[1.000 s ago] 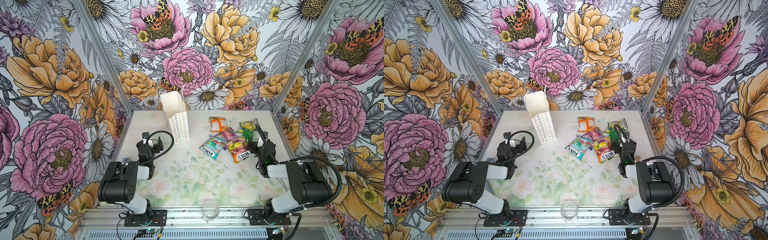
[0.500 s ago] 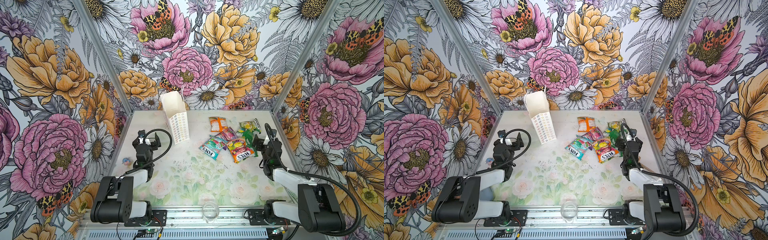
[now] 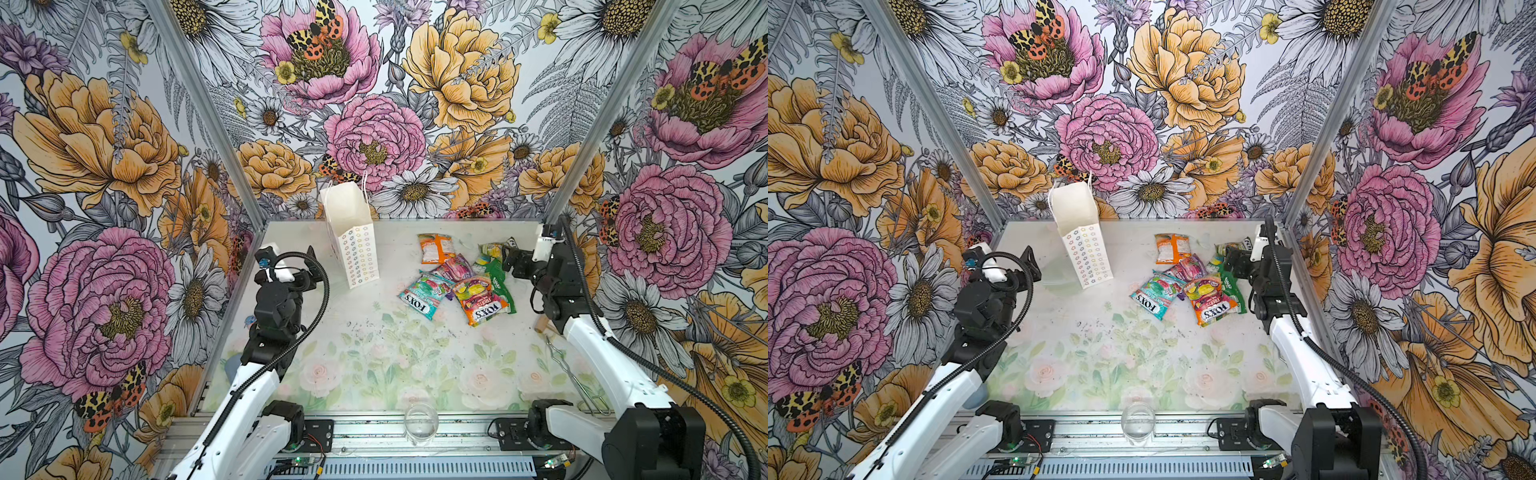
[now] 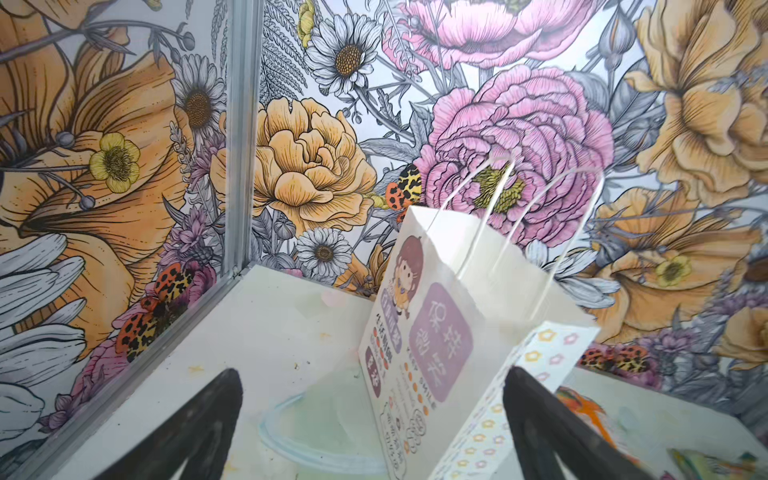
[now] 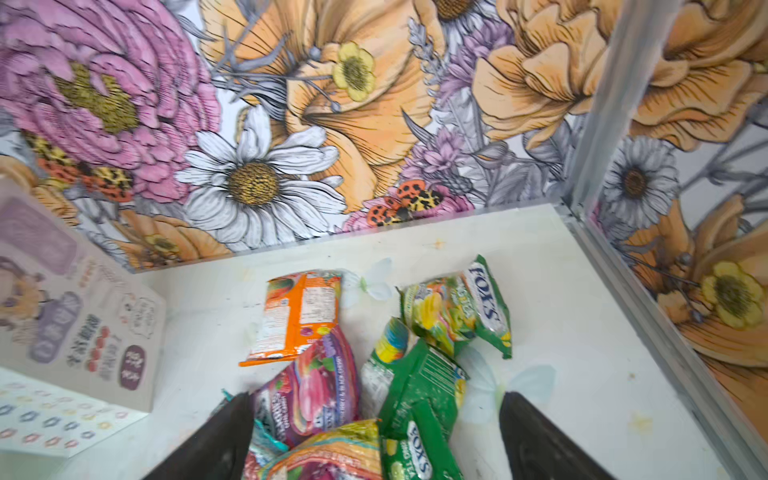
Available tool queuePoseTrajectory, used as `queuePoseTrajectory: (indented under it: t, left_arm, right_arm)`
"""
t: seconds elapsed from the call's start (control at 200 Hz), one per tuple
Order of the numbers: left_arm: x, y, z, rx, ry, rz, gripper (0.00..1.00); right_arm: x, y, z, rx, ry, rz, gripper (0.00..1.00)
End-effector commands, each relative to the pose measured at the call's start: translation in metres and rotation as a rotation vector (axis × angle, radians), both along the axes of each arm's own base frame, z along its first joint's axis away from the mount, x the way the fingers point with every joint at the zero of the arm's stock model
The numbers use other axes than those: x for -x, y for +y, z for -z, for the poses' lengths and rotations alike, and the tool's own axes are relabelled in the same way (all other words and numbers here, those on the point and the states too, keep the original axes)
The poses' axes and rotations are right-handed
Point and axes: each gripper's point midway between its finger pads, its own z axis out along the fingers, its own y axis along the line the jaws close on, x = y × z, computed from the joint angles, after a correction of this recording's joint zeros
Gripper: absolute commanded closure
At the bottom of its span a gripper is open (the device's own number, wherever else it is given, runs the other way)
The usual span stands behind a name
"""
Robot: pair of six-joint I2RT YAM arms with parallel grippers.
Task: Place the snacks into the paper bag
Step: 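Reach the left gripper to the paper bag while the right nears the candy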
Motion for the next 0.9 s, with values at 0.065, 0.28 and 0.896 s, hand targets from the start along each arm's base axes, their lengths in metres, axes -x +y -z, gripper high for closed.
queuePoseTrajectory:
  t: [0.065,0.28,0.896]
  left_arm:
    - [0.02,0.0,-0.013,0.139,0.103,-0.045,0.01]
    - [0.014,-0.03,-0.036,0.285,0.229,0.031,0.01]
    - [-0.044,-0.072,-0.02,0.349,0.397,0.036,0.01]
  right_arm:
    - [0.013,0.039,-0.024,-0.146,0.073,-0.182,0.07]
    - [0.019,0.055,-0.041,-0.164,0.139,-0.21,0.08]
    - [0.025,0.083,-0.047,-0.125,0.243,-0.233,0.09]
